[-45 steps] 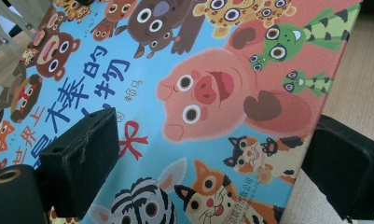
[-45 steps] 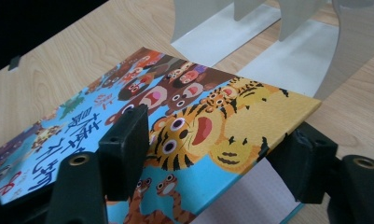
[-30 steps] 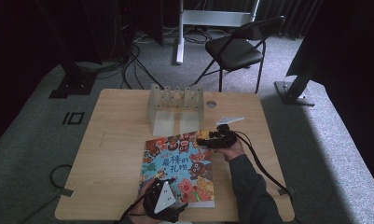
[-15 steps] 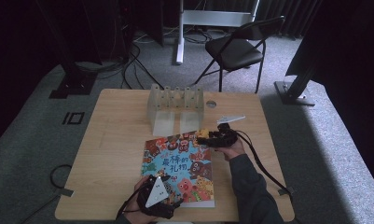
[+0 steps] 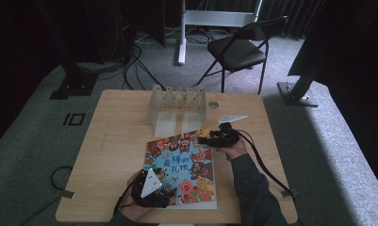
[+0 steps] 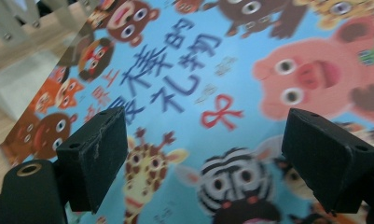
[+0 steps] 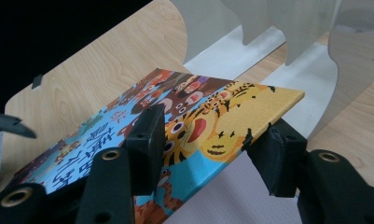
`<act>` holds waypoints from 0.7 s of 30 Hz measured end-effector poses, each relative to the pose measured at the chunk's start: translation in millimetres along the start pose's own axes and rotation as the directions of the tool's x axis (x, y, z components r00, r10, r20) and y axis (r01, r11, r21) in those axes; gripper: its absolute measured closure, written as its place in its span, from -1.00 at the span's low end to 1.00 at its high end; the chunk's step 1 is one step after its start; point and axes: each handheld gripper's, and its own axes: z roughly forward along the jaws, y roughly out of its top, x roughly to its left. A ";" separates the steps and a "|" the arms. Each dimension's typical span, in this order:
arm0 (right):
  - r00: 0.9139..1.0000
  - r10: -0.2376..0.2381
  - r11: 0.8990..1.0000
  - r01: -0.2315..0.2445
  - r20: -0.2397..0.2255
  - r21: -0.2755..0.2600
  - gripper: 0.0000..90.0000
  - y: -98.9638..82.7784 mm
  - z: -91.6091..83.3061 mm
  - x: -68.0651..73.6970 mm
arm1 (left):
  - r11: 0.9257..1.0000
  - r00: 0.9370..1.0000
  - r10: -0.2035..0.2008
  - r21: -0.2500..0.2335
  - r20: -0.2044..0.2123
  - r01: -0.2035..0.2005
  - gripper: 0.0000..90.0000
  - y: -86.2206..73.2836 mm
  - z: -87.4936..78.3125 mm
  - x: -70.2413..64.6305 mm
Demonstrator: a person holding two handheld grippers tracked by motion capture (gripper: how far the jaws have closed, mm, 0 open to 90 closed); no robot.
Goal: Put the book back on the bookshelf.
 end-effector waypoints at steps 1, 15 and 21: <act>1.000 0.001 1.000 -0.001 -0.001 -0.002 0.07 0.1 -0.2 0.0 | 1.000 1.000 -0.011 0.002 -0.005 0.011 -0.68 -1.3 0.2 2.8; 1.000 0.022 1.000 -0.022 -0.010 -0.002 0.16 2.3 -2.1 0.7 | 0.998 0.997 -0.063 0.028 -0.050 0.064 -0.67 -7.0 -0.7 24.7; 1.000 0.019 1.000 -0.019 -0.010 -0.002 0.19 7.9 -3.1 4.5 | 0.997 0.995 -0.072 0.035 -0.064 0.074 -0.67 -9.2 -0.9 31.8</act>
